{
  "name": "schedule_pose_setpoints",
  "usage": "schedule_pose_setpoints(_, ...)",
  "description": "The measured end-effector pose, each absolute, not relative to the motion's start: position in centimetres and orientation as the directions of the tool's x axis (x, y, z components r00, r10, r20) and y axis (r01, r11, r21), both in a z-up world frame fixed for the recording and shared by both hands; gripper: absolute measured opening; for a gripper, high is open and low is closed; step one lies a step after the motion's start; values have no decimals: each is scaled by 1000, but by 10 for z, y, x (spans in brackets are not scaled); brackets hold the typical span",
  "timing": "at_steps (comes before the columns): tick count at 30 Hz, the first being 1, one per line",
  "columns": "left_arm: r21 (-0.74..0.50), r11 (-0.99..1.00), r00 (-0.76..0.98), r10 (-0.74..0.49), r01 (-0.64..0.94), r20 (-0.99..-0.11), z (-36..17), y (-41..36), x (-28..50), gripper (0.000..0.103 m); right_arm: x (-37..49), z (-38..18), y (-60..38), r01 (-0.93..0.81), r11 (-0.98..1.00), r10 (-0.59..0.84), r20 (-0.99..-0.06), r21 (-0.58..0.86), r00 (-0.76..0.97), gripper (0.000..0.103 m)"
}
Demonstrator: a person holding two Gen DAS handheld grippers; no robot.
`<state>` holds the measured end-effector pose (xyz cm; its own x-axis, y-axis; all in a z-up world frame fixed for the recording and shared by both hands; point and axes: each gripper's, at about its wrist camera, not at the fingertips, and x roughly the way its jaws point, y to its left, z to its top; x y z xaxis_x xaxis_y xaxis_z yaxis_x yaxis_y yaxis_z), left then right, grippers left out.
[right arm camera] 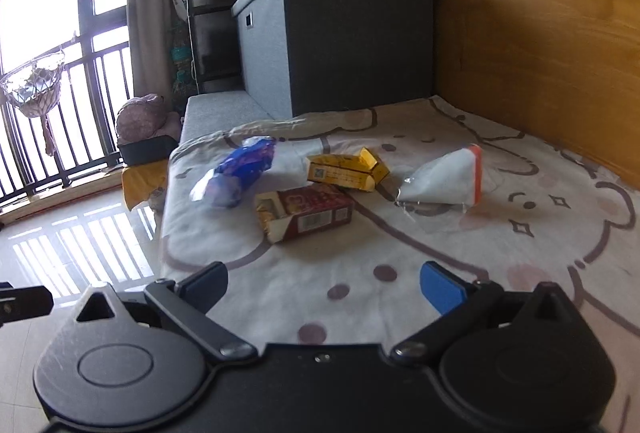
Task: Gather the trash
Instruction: 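Move both open tools back toward the trash items on the bed, then grasp the blue wrapper packet with the left tool while the right tool grasps the red cigarette box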
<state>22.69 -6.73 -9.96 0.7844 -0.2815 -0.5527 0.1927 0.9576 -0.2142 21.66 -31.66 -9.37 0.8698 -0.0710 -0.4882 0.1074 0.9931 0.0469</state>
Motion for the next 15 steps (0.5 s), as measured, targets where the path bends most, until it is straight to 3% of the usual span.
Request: schedule_pose_setpoints(15,-305,929,772,-350,212,-531,-87,-98,317,103,315,-115,-310,-63,988,-16,-496,-143,868,103)
